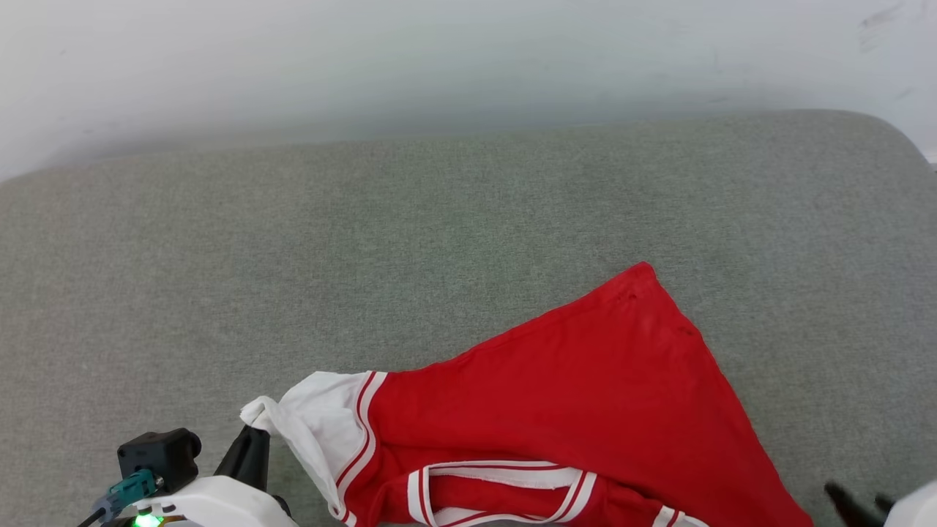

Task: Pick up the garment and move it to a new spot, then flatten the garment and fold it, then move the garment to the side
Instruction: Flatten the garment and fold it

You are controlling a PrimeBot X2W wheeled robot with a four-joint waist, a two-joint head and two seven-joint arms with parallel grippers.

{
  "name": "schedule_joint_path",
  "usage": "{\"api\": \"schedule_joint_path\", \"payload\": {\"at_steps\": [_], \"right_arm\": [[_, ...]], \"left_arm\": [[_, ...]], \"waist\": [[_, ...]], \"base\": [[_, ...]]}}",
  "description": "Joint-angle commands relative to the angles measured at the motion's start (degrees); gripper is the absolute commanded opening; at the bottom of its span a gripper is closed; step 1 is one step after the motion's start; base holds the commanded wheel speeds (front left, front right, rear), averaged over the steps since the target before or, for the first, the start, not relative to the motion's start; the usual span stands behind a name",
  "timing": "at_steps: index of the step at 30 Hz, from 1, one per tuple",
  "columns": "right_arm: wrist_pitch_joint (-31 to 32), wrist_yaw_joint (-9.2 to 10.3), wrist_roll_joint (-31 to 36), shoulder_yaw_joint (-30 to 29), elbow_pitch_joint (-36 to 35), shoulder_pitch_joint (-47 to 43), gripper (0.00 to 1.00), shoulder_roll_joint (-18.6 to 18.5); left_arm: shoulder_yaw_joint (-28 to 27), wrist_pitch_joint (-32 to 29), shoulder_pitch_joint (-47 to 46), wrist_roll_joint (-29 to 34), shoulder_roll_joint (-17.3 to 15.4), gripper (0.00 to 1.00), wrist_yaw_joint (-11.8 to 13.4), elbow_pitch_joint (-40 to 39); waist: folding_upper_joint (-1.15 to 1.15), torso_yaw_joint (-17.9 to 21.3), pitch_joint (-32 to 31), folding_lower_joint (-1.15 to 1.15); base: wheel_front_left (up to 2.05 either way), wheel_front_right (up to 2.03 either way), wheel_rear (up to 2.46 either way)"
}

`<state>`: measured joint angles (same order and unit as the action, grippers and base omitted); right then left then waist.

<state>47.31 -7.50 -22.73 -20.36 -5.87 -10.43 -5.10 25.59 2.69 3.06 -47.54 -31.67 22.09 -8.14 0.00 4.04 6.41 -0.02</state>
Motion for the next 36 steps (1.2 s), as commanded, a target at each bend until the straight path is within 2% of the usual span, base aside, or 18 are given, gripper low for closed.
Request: {"api": "schedule_joint_path", "payload": {"at_steps": [1, 6, 10, 12, 19, 24, 29, 34, 35, 36], "right_arm": [[-2.6, 0.02, 0.3, 0.4, 0.0, 2.3, 1.00, -0.8], [-13.7, 0.02, 1.2, 2.4, 3.3, 10.2, 1.00, -2.9], [-16.8, 0.02, 0.3, 5.3, 7.7, 17.2, 1.00, -4.5], [-14.8, 0.03, -0.9, 7.4, 9.8, 20.8, 1.00, -5.7], [-1.6, 0.03, -0.5, 12.4, 15.9, 33.6, 1.00, -7.9], [3.2, 0.03, -0.1, 16.2, 18.9, 40.0, 1.00, -8.5], [6.4, 0.02, -0.8, 19.6, 23.4, 42.7, 1.00, -8.3], [13.1, 0.02, -1.4, 20.5, 28.9, 41.4, 0.99, -7.1], [13.4, 0.02, -1.3, 20.5, 29.0, 41.4, 0.37, -7.1], [13.1, 0.02, -1.5, 20.1, 28.9, 41.7, 0.00, -6.8]], "left_arm": [[0.0, -0.1, -0.5, 0.3, -0.3, 0.00, -0.3, -0.2], [0.1, -0.2, -2.1, 0.8, -0.6, 0.00, -0.4, -0.8], [0.9, -0.1, -4.9, 1.8, 0.0, 0.00, -1.1, -1.5], [1.3, -0.2, -6.6, 2.2, 0.5, 0.00, -1.8, -1.9], [2.4, -0.1, -12.0, 4.0, 1.1, 0.00, -3.3, -2.5], [3.2, 0.4, -14.8, 5.1, 2.0, 0.00, -4.1, -2.3], [3.3, 0.9, -15.9, 5.2, 2.6, 0.00, -4.2, -1.5], [3.5, 1.3, -16.3, 5.0, 2.9, 0.00, -4.4, -0.7], [3.5, 1.3, -16.4, 5.0, 3.1, 0.00, -4.5, -0.5], [3.5, 1.4, -16.5, 4.9, 3.2, 0.00, -4.5, -0.4]], "waist": [[0.00, -0.3, 0.4, 0.02], [0.00, -1.2, 2.5, 0.02], [0.00, -3.0, 5.4, 0.02], [0.00, -3.9, 7.1, 0.02], [0.00, -6.7, 13.0, 0.02], [0.00, -8.6, 16.3, 0.02], [0.00, -9.2, 18.0, 0.02], [0.00, -9.3, 18.5, 0.02], [0.00, -9.3, 18.5, 0.02], [0.00, -9.3, 18.4, 0.02]], "base": [[0.00, 0.00, 0.00], [0.00, 0.00, 0.00], [0.00, 0.00, 0.00], [0.00, 0.00, 0.00], [0.00, 0.00, 0.00], [0.00, 0.00, 0.00], [0.00, 0.00, 0.00], [0.00, 0.00, 0.00], [0.00, 0.00, 0.00], [0.00, 0.00, 0.00]]}}
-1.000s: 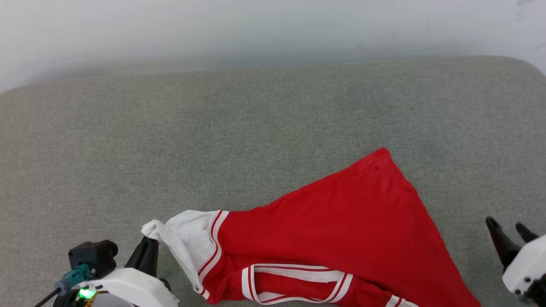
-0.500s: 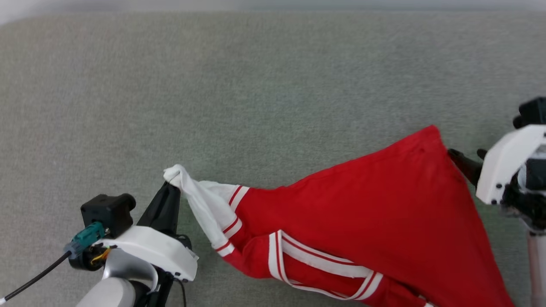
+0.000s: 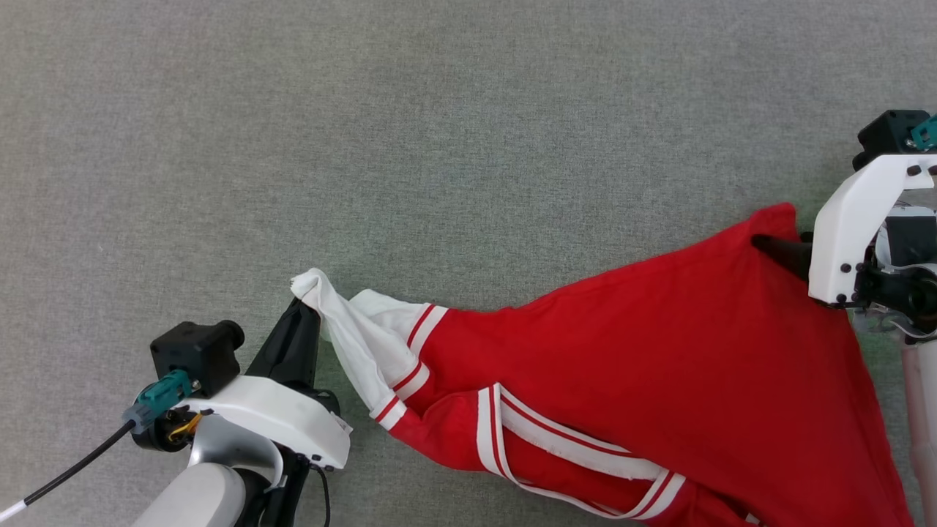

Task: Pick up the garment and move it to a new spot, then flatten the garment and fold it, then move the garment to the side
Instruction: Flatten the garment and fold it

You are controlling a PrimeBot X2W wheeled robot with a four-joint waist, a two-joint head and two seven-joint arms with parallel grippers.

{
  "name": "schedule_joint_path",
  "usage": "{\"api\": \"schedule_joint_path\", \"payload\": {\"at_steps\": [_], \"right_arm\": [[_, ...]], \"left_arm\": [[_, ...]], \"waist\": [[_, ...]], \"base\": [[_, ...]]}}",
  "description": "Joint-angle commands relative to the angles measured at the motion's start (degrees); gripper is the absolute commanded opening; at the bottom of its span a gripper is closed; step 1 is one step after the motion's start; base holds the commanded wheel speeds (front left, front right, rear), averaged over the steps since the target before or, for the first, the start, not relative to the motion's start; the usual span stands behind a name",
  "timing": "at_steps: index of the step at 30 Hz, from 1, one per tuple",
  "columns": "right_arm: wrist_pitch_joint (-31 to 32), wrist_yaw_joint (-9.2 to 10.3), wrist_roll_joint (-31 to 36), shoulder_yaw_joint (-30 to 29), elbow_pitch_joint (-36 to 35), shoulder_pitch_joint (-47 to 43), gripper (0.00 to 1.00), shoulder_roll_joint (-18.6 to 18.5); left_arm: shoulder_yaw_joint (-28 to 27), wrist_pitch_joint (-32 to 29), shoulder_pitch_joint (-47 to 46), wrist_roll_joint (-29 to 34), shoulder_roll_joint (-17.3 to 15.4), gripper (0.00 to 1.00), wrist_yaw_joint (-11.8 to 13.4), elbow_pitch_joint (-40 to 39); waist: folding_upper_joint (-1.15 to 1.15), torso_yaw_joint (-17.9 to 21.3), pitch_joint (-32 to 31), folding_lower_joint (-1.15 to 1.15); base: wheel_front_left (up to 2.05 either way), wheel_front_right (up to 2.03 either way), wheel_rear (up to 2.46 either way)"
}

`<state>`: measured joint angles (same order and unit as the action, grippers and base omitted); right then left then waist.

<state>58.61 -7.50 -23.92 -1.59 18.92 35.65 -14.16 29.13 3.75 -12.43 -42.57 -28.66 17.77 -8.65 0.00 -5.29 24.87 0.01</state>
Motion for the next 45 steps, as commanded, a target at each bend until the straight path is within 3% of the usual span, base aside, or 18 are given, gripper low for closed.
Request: {"api": "schedule_joint_path", "payload": {"at_steps": [1, 8, 13, 21, 29, 37, 45], "right_arm": [[2.6, 0.02, -0.6, 1.1, 4.5, -4.3, 0.00, 2.6], [-0.5, 0.02, 0.3, 0.7, 2.6, -2.4, 0.00, 1.4], [-6.5, 0.02, 0.8, 0.8, 1.7, -1.7, 0.00, 0.6], [-17.0, 0.02, 0.3, 1.6, 2.9, -3.8, 0.00, 0.3], [-24.7, 0.02, 0.6, 1.9, 4.2, -1.1, 0.00, 0.1], [-30.2, 0.02, 2.2, 1.9, 7.2, 6.5, 0.00, 0.1], [-35.3, 0.02, 2.7, 2.7, 10.9, 20.1, 0.00, -1.4]], "left_arm": [[-0.1, 0.5, -1.0, -0.2, 0.2, 0.00, -0.2, 0.3], [0.6, 0.0, -2.1, 0.5, -0.2, 0.00, -1.0, 2.1], [0.5, -0.5, -4.3, 0.7, -0.7, 0.00, -1.6, 4.4], [1.0, -2.4, -10.7, -0.8, 0.4, 0.00, -5.2, 9.6], [-0.4, -2.7, -21.7, -1.0, 2.4, 0.00, -7.9, 19.9], [0.3, -2.6, -35.2, 1.0, 4.3, 0.00, -11.3, 32.1], [-0.8, 0.6, -52.8, 4.2, 5.3, 0.00, -13.2, 41.5]], "waist": [[0.00, 0.0, -0.1, -0.01], [0.00, 0.9, -2.9, -0.01], [0.00, 2.0, -7.6, -0.01], [0.00, 3.4, -17.2, -0.01], [0.00, 4.5, -21.8, -0.01], [0.00, 5.9, -21.3, -0.01], [0.00, 7.6, -14.4, -0.01]], "base": [[0.00, 0.00, 0.00], [0.00, 0.00, 0.00], [0.00, 0.00, 0.00], [0.00, 0.00, 0.00], [0.00, 0.00, 0.00], [0.00, 0.00, 0.00], [0.00, 0.00, 0.00]]}}
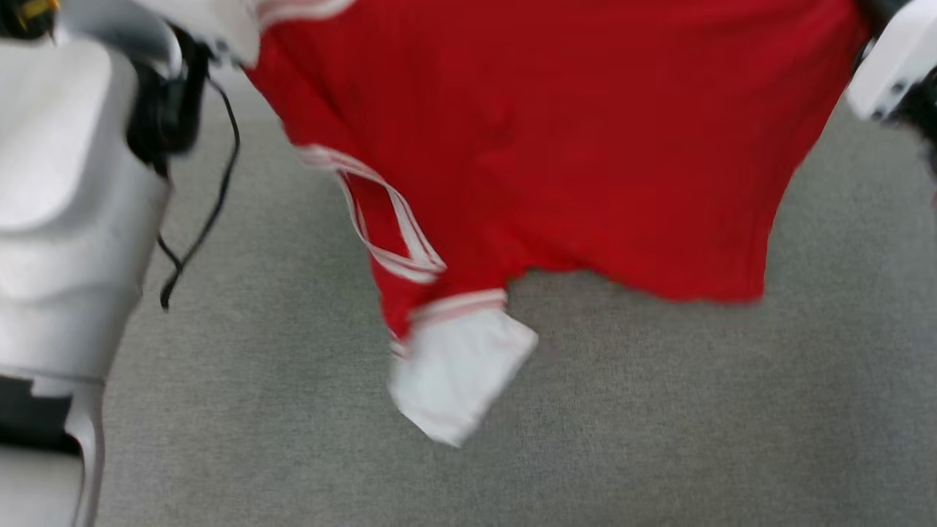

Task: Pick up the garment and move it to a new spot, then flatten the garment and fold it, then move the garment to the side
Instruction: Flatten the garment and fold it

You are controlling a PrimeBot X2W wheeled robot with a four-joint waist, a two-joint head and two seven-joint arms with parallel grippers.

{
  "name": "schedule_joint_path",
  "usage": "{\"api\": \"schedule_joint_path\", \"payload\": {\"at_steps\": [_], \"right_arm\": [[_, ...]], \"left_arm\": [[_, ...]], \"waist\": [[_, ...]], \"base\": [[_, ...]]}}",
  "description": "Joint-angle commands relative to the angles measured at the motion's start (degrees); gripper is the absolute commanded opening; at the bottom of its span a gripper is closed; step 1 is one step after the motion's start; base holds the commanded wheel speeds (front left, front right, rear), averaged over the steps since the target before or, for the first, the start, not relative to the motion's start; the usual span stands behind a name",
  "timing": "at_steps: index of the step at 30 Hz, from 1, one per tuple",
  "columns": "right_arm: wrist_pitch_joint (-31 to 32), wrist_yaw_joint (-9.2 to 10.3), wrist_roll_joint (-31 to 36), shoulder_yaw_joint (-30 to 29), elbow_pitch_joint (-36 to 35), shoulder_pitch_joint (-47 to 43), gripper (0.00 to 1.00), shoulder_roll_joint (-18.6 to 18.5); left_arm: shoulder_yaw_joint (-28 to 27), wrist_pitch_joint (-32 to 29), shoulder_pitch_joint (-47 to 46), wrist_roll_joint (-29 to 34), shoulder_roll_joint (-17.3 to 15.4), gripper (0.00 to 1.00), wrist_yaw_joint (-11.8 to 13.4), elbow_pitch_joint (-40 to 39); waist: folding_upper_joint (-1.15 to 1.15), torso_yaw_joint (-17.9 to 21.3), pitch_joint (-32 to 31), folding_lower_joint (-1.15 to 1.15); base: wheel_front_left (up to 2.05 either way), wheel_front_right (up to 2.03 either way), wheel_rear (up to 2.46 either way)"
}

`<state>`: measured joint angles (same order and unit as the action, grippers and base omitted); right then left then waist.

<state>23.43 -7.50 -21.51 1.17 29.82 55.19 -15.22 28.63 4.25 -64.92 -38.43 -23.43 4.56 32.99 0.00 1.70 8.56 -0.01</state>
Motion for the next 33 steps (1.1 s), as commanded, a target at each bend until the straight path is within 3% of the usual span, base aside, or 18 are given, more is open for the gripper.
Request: {"api": "schedule_joint_path", "payload": {"at_steps": [1, 16, 25, 33], "right_arm": [[-0.8, 0.02, 0.3, -0.1, 0.6, 2.3, 0.00, -0.5], [-8.4, 0.03, 1.1, -1.8, 8.1, 26.5, 0.00, -3.2], [-11.6, 0.03, -1.2, 2.4, 14.3, 36.6, 0.00, -2.8], [-14.7, 0.03, -5.0, 8.0, 19.8, 40.4, 0.00, -2.3]], "left_arm": [[-0.6, 0.7, -2.5, 0.4, 0.2, 0.00, 0.0, 0.9], [-2.1, 4.8, -29.0, 4.5, -0.8, 0.00, -1.5, 9.4], [-1.8, 4.2, -35.9, 5.0, -1.5, 0.00, -2.2, 12.2], [-1.5, 5.1, -36.0, 4.2, -0.7, 0.00, -3.2, 15.7]], "waist": [[0.00, 0.8, 2.8, 0.01], [0.00, 2.1, 17.2, 0.01], [0.00, 3.3, 26.9, 0.01], [0.00, 3.4, 32.0, 0.01]], "base": [[0.00, 0.00, 0.00], [0.00, 0.00, 0.00], [0.00, 0.00, 0.00], [0.00, 0.00, 0.00]]}}
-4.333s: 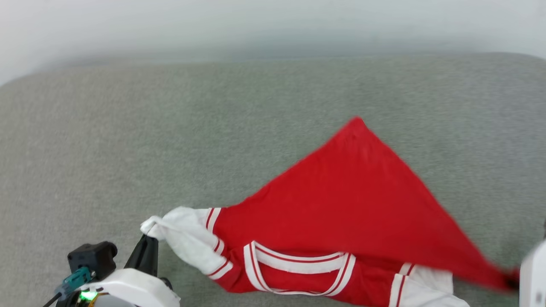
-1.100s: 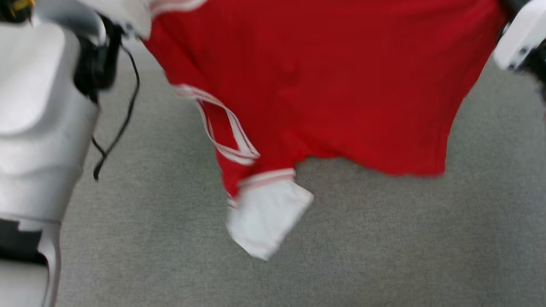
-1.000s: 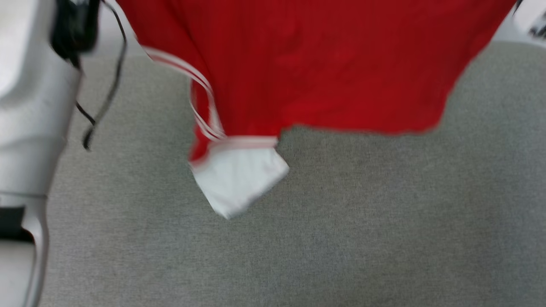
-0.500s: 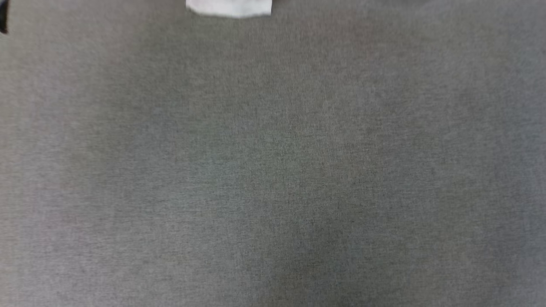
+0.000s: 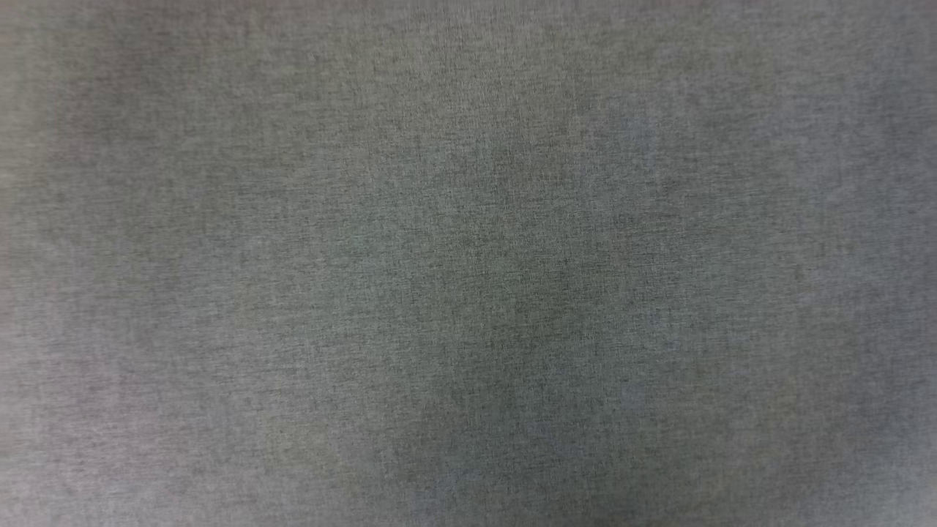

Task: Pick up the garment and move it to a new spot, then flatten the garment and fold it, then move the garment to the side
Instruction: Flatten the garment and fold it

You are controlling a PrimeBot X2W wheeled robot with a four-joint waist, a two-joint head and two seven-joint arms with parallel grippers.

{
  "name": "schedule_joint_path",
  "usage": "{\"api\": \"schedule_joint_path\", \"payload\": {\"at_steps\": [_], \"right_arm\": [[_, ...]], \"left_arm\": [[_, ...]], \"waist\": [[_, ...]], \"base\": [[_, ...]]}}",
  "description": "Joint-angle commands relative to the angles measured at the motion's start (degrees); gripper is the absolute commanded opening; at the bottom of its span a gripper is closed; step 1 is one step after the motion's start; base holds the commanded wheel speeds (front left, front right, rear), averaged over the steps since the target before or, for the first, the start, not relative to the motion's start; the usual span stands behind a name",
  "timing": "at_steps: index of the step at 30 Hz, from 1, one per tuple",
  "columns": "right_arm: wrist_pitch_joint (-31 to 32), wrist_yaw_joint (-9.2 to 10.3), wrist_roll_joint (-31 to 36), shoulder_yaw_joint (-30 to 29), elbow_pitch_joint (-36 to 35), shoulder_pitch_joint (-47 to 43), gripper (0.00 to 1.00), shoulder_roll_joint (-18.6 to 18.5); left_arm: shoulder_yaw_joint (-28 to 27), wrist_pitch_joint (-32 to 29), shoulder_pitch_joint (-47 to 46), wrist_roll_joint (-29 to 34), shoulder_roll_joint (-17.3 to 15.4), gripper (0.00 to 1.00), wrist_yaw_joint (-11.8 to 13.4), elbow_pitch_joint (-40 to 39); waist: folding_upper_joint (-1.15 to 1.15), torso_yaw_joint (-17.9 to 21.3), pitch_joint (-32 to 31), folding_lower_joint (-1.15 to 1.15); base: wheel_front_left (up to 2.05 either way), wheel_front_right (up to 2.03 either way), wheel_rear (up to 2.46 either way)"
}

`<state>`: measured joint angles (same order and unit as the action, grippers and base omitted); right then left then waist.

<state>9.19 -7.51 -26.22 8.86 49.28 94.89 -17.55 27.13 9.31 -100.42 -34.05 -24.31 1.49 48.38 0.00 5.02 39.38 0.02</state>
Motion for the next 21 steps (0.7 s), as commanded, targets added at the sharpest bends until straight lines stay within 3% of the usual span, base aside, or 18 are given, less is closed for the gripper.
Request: {"api": "schedule_joint_path", "payload": {"at_steps": [1, 11, 21], "right_arm": [[-0.9, 0.04, -0.9, 1.0, 0.8, 0.9, 0.00, 0.1], [-3.8, 0.04, -6.7, 9.6, 4.1, -4.6, 0.00, -0.8], [-4.7, 0.04, -14.5, 17.5, 0.4, -23.9, 0.00, -4.4]], "left_arm": [[-0.1, 0.1, -0.3, -0.5, 0.4, 0.00, -0.4, 0.9], [-0.7, 3.7, 7.4, -3.5, 2.6, 0.00, -3.6, 6.9], [-2.3, 5.7, 28.3, -7.6, 4.2, 0.00, -6.6, 8.2]], "waist": [[0.00, 0.1, 1.4, -0.02], [0.00, -1.0, -0.9, -0.02], [0.00, -3.2, -11.9, -0.02]], "base": [[0.00, 0.00, 0.00], [0.00, 0.00, 0.00], [0.00, 0.00, 0.00]]}}
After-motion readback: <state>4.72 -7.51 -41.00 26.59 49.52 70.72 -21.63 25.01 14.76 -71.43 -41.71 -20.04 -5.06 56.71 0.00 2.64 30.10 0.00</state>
